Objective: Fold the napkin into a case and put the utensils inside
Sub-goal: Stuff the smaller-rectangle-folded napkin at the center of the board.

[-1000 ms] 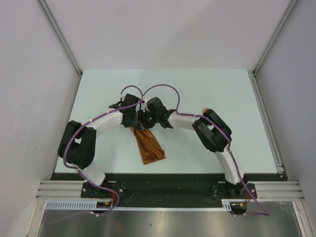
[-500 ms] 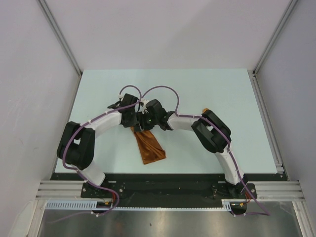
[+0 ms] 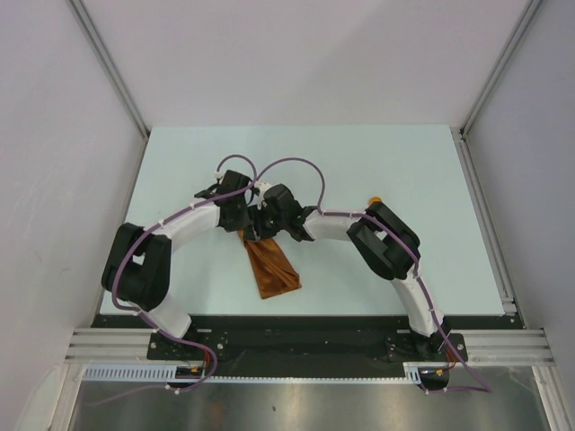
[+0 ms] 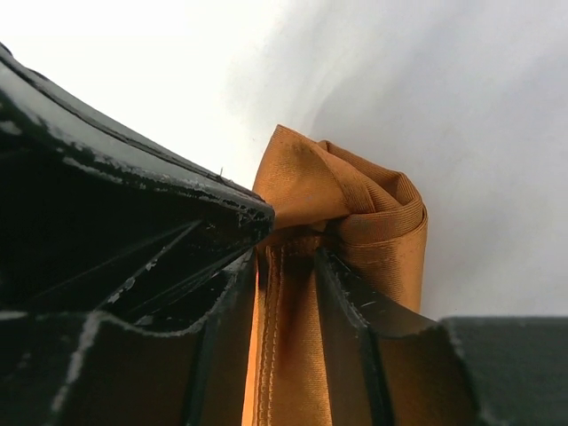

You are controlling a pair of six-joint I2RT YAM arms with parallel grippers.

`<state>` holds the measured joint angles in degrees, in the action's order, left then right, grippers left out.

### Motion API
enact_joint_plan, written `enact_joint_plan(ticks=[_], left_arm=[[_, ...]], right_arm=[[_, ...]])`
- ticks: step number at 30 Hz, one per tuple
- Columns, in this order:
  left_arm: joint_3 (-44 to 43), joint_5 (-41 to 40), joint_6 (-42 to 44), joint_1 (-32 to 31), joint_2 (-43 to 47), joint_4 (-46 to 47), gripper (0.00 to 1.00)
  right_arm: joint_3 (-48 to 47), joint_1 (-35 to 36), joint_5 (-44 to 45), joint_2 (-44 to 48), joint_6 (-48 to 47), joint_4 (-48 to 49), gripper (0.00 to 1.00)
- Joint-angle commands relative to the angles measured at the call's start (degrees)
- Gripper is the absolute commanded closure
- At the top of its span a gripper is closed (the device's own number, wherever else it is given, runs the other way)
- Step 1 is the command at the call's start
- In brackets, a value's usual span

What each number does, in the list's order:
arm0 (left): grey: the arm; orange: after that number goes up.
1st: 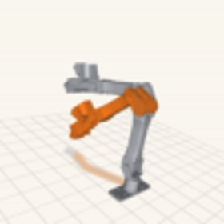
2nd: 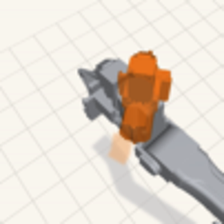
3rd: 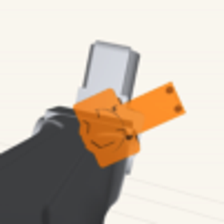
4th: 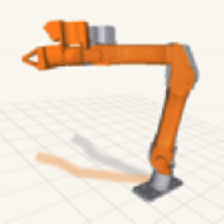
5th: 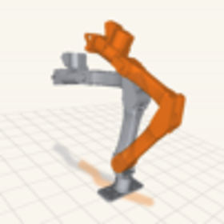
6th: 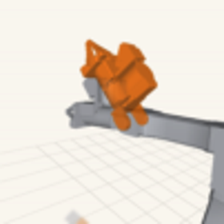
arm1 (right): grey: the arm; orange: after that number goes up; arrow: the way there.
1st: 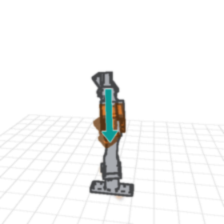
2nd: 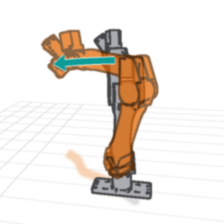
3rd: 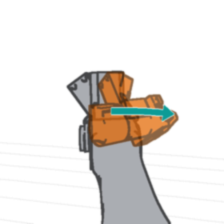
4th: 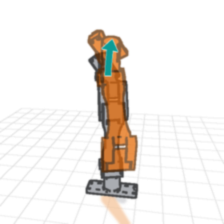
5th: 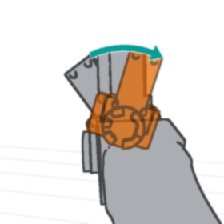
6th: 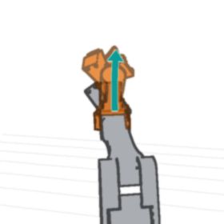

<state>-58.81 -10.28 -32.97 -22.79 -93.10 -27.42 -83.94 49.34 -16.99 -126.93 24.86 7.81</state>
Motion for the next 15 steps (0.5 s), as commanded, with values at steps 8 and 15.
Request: enact_joint_plan(ticks=[8,15], left_arm=[[0.88,0.26,-0.08,0.02,2.66,1.32,1.00],[1.85,-0.26,0.28,0.11,3.27,1.93,0.78]], right_arm=[[4.48,0.40,4.87,-0.07,-1.84,-0.96,0.89],[5.63,-0.56,0.12,0.28,1.50,2.81,1.00]])
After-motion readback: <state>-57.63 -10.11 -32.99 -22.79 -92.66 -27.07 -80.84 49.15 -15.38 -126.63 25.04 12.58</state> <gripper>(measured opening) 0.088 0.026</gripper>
